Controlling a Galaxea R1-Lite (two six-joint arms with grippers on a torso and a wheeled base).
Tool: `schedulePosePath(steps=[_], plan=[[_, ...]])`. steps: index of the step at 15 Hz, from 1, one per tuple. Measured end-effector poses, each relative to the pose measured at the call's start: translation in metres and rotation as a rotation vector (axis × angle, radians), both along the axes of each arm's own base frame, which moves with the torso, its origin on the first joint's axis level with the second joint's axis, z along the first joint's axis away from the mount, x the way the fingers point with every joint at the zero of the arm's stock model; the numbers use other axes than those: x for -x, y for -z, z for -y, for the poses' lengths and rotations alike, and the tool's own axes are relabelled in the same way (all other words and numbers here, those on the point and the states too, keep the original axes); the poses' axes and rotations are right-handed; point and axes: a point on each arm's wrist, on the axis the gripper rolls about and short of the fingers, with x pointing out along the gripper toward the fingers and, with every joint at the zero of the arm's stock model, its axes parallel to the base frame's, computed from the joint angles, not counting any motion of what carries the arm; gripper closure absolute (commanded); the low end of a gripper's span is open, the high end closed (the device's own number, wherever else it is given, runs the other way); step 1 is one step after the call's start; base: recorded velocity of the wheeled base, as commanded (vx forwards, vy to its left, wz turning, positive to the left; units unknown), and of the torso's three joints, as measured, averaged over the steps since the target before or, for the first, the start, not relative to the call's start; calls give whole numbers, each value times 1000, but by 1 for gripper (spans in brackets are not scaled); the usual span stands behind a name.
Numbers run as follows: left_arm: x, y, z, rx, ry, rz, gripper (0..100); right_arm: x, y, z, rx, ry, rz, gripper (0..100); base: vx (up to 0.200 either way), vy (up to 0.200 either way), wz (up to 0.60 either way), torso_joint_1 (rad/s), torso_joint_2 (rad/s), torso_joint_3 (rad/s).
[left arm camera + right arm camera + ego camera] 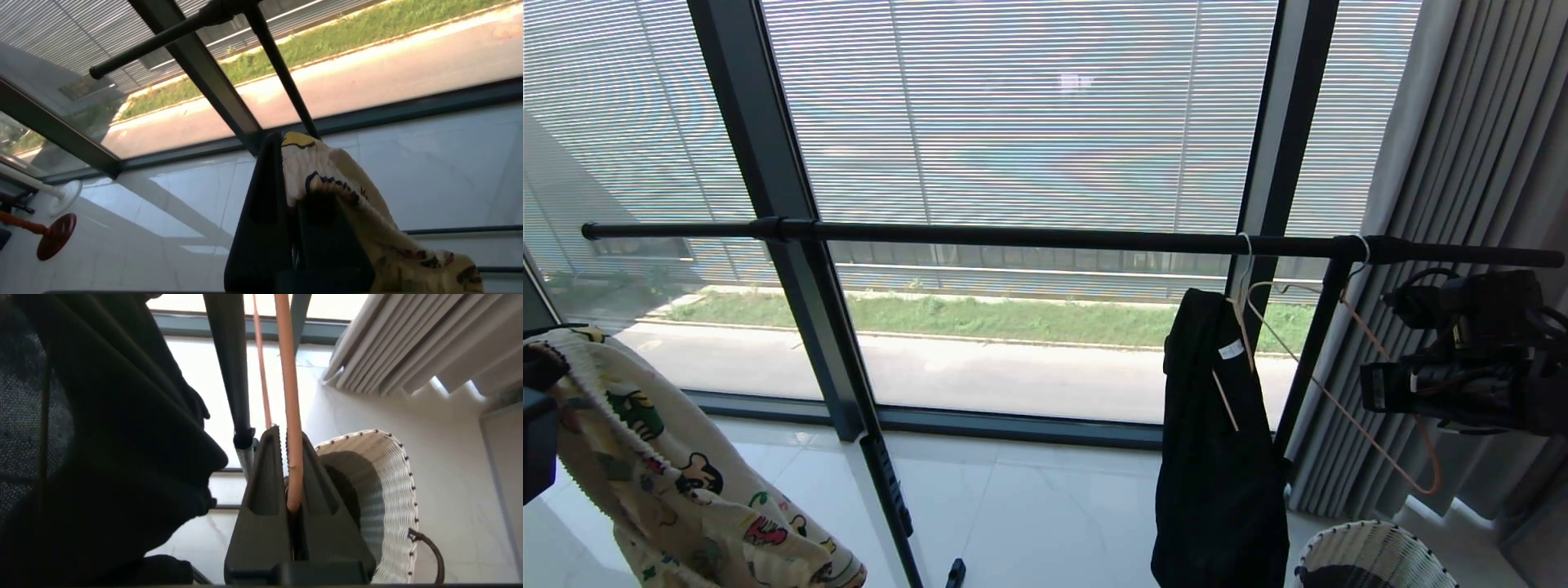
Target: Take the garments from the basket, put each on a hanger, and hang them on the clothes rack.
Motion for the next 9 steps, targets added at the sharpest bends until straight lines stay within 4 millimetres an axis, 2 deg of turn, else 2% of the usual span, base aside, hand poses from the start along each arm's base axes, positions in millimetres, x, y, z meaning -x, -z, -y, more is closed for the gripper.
schedulePosePath(steps=[4, 9], plan=[[0, 1, 0, -2, 0, -4, 100, 3, -4, 1, -4, 5, 35, 100, 0, 0, 0, 0, 0, 0], [0, 2, 0, -2, 0, -6, 100, 18, -13, 3, 2, 41, 169, 100, 0, 0, 0, 0, 0, 0]])
